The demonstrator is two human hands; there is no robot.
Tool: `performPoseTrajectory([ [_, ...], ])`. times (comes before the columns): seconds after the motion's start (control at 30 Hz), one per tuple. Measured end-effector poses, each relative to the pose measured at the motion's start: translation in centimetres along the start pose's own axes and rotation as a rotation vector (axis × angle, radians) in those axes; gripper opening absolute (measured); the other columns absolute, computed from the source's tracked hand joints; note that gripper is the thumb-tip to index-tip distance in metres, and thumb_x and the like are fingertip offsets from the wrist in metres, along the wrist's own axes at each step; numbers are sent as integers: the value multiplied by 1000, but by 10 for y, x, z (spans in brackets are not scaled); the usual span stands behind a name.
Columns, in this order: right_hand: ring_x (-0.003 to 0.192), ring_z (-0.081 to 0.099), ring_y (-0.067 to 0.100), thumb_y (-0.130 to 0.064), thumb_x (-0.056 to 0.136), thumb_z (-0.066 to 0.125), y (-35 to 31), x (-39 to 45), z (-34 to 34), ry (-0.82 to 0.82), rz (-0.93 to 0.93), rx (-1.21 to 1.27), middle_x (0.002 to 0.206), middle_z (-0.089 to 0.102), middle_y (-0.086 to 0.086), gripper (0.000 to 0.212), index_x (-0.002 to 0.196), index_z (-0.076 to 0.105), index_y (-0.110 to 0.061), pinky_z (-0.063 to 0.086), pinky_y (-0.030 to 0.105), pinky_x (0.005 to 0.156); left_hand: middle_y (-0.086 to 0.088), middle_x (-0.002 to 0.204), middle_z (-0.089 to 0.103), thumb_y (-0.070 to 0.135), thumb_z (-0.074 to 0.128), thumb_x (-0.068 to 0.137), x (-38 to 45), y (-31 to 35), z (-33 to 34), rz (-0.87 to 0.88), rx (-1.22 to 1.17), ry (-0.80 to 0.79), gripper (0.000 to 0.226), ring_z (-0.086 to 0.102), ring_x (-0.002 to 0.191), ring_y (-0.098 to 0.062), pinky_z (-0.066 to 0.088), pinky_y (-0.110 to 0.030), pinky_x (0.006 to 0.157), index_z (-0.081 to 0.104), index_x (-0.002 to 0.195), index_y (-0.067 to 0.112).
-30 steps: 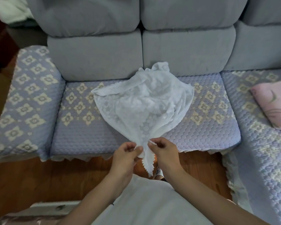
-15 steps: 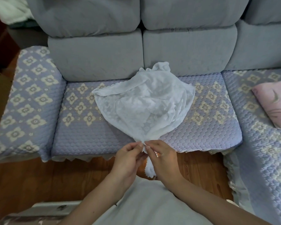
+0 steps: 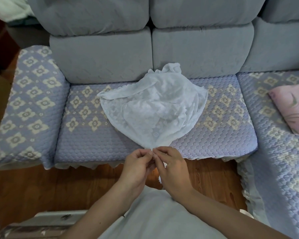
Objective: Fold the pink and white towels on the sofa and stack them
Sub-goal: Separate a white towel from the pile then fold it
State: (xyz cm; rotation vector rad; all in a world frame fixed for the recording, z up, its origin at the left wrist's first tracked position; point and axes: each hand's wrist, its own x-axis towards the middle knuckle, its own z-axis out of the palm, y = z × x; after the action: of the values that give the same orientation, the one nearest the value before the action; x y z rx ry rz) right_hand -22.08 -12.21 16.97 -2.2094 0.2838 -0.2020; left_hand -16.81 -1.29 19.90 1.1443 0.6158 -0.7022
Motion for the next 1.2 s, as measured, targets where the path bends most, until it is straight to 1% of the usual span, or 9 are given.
performPoseTrajectory([
  [0.2, 119, 50, 8, -17, 90, 49, -3, -2, -3, -189, 37, 12, 124, 58, -7, 42, 127, 67, -19, 42, 23, 100, -19, 87, 68, 16, 64, 97, 2, -1, -2, -11, -33, -19, 18, 68, 77, -23, 54, -26, 60, 60, 103, 0],
  [0.33, 125, 48, 2, -6, 80, 44, -10, 0, -10, -312, 33, 134, 128, 61, -7, 53, 129, 63, -14, 36, 17, 106, -21, 92, 66, 8, 69, 88, 7, 2, -8, -54, -102, -45, 22, 69, 87, -26, 59, -31, 72, 56, 105, 3],
  [0.43, 112, 55, -14, 10, 82, 45, -11, 1, -21, -383, 266, 435, 118, 68, -14, 59, 130, 62, -20, 40, 8, 98, -20, 97, 66, 4, 70, 86, 12, 9, -16, -129, -68, -81, 17, 68, 90, -28, 60, -33, 78, 59, 99, 2],
  [0.5, 116, 56, -10, -1, 78, 49, -1, 2, -23, -382, 402, 515, 125, 67, -18, 66, 138, 55, -28, 44, 14, 97, -20, 99, 68, 0, 65, 91, 14, 16, -19, -166, 11, -91, 8, 69, 87, -28, 61, -34, 78, 62, 98, 1],
  [0.67, 126, 46, -1, 3, 81, 52, 49, 2, -17, -356, 562, 192, 139, 54, -14, 69, 142, 48, -29, 36, 29, 113, -19, 92, 72, 1, 55, 99, 13, 37, -12, -97, 349, -41, 3, 71, 82, -25, 61, -34, 77, 58, 98, 1],
  [0.87, 129, 52, 16, -24, 80, 46, 139, -21, 4, -546, 627, -96, 137, 55, -12, 56, 134, 52, -38, 45, 31, 104, -10, 72, 70, -1, 49, 100, 1, 61, 5, 139, 767, 31, 21, 67, 58, -12, 55, -24, 60, 43, 110, 16],
  [0.97, 132, 48, 17, -20, 86, 57, 128, -19, 6, -525, 602, -88, 145, 48, -9, 61, 144, 45, -34, 41, 31, 108, -4, 69, 68, 0, 50, 100, -11, 77, 17, 206, 788, -59, 33, 72, 72, -20, 60, -29, 69, 55, 112, 30],
  [1.07, 141, 36, 19, -19, 90, 61, 106, -6, 9, -495, 495, -119, 156, 37, -1, 69, 153, 32, -23, 31, 35, 117, -5, 82, 69, 4, 49, 102, -24, 89, 28, 246, 861, -134, 29, 73, 83, -14, 56, -30, 80, 71, 99, 23],
  [1.2, 136, 39, 20, -25, 90, 63, 92, 13, 18, -371, 399, -50, 148, 44, 0, 60, 145, 43, -20, 30, 32, 114, -3, 78, 73, 3, 49, 102, -38, 102, 41, 317, 868, -186, 31, 70, 87, -10, 50, -20, 87, 75, 94, 18],
])
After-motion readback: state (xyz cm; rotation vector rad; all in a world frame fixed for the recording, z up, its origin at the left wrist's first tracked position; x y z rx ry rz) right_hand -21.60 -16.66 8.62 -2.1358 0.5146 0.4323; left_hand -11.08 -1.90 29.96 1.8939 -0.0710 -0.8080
